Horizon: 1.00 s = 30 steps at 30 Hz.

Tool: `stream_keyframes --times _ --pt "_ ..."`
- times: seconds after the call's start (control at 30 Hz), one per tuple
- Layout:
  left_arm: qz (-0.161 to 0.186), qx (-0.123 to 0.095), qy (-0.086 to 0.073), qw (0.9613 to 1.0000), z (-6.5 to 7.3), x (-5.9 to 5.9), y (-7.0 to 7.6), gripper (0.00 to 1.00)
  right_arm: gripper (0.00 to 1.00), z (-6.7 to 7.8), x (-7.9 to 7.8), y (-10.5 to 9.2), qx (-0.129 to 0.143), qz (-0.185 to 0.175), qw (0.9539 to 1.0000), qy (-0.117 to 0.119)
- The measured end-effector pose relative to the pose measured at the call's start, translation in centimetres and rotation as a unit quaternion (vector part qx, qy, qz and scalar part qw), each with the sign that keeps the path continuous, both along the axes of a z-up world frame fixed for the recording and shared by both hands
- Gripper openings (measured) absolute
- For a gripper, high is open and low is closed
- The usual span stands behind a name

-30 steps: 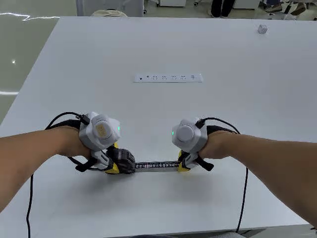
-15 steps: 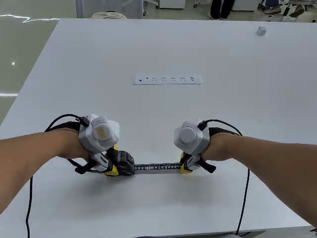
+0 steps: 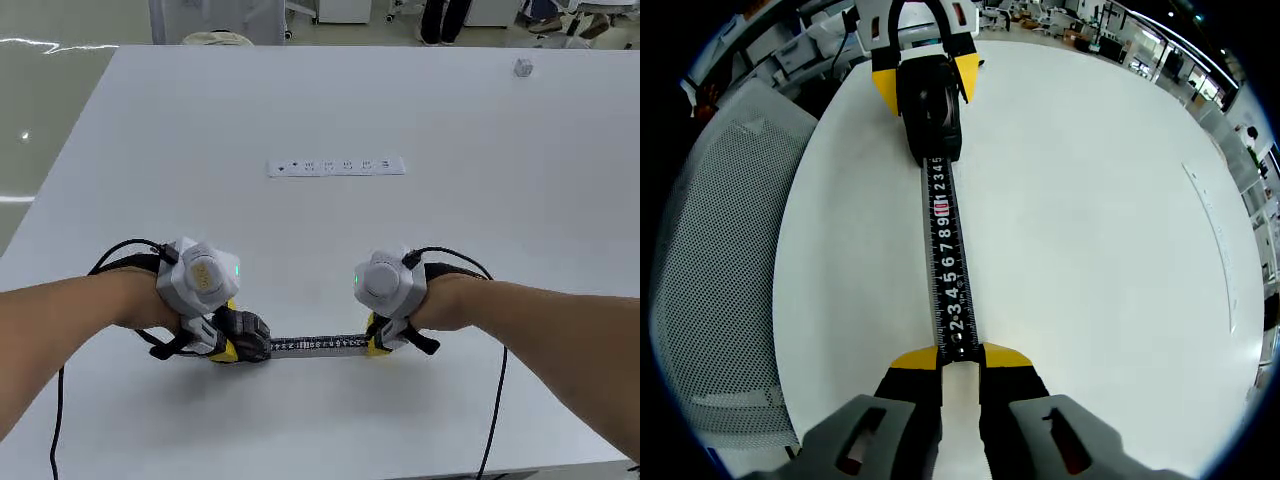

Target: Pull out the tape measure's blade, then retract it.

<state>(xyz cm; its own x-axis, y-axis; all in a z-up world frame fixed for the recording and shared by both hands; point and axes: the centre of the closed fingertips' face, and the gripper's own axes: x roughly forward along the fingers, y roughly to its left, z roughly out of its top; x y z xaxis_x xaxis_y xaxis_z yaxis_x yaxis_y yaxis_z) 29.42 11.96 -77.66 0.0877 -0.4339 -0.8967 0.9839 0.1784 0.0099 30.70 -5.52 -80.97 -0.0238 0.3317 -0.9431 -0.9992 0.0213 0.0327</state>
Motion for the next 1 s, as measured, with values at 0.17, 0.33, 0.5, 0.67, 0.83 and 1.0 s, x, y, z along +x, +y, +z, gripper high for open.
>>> stream_keyframes --times 0.17,0.33,0.5,0.67,0.83,1.0 --pt "0.000 0.000 0.000 1.0000 0.0 0.0 0.0 0.33 0.12 0.0 0.0 -0.2 0.000 -0.001 1.0000 0.001" --pt "0.000 0.000 0.001 1.0000 -0.1 0.0 0.0 0.33 0.12 0.0 0.1 -0.5 0.001 -0.001 1.0000 0.002" --pt "0.001 0.000 0.001 1.0000 -0.1 0.0 0.0 0.33 0.12 0.0 0.0 -0.6 0.001 -0.004 1.0000 0.003" --pt "0.001 0.000 0.001 1.0000 0.0 -0.1 0.0 0.33 0.12 0.0 0.0 -0.7 0.001 -0.007 1.0000 0.003" --pt "0.002 0.000 0.001 1.0000 0.1 -0.1 0.0 0.33 0.12 0.0 0.0 -0.9 0.002 -0.009 0.9999 0.004" --pt "0.002 0.000 0.001 1.0000 0.0 -0.1 -0.1 0.33 0.12 0.0 0.0 -1.2 0.003 -0.011 0.9999 0.003"
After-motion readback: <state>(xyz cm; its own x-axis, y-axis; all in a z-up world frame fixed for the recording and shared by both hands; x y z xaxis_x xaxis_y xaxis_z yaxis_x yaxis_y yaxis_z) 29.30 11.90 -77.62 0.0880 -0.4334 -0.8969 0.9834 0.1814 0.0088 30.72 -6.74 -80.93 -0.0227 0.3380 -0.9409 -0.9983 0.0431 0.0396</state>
